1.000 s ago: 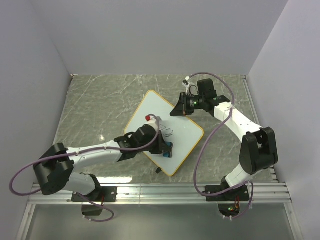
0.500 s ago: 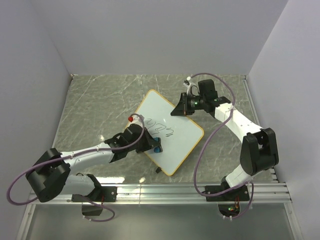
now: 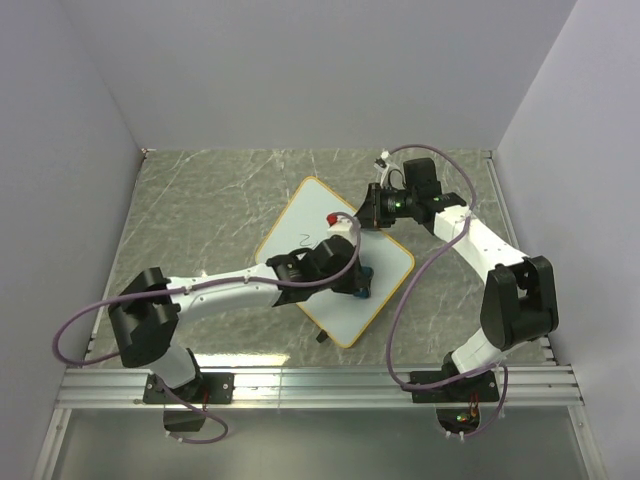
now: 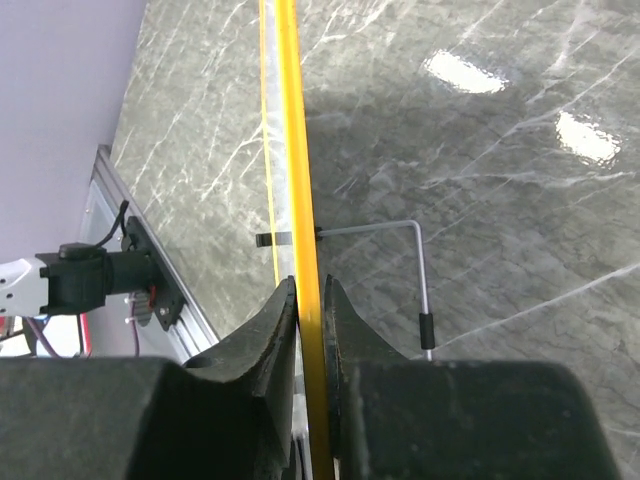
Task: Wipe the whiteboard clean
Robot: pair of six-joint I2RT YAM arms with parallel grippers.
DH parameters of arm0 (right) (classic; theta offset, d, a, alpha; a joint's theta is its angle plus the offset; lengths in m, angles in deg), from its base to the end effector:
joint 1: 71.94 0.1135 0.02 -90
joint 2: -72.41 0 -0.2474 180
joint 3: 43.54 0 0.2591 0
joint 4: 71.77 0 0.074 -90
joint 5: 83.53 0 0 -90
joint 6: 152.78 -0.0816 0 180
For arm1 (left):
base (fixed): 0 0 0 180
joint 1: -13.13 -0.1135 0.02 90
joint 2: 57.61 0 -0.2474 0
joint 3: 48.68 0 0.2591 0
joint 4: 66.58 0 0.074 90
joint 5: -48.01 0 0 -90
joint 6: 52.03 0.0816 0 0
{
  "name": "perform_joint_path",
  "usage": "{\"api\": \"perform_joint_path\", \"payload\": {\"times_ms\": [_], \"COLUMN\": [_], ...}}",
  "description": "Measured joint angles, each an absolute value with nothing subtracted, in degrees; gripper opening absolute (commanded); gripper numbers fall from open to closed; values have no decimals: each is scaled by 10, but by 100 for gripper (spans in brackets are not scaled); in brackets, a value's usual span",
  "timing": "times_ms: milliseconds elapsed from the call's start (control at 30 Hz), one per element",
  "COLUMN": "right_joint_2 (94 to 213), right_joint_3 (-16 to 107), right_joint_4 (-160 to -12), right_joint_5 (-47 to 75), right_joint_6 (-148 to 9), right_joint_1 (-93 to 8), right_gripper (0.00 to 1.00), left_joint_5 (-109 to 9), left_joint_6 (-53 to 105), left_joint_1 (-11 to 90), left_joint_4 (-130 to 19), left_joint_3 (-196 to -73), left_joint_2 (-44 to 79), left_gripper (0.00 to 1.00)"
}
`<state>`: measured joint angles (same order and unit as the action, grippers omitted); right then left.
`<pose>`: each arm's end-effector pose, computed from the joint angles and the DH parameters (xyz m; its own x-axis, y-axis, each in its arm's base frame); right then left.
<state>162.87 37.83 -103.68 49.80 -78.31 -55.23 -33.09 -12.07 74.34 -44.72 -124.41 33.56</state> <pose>0.3464 0.1625 0.2325 -0.7942 -0.0351 -0.6066 -0.5112 0.5783 0.6358 0.2026 -0.3425 0.1982 -0.8057 -0.1063 -0.5828 0.2943 0.7819 -0.5495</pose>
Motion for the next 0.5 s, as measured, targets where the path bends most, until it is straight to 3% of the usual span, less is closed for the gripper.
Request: {"api": "perform_joint_path", "payload": {"times_ms": [233,500], "right_joint_2": [1628,1628], "right_joint_3": [372,369], "right_joint_4": [-1027,-1024], "right_joint_5": [491,482], "right_joint_6": [-781,-781], "right_joint_1": [-552,-552], "right_gripper": [0,0], "left_joint_5": [-339,-410], "left_joint_6": [-113,-170], "left_joint_1": [743,652], "left_joint_4": [-426,-526], "left_joint_3": [-1281,-1167], "left_joint_2": [359,305], "left_gripper": [0,0]}}
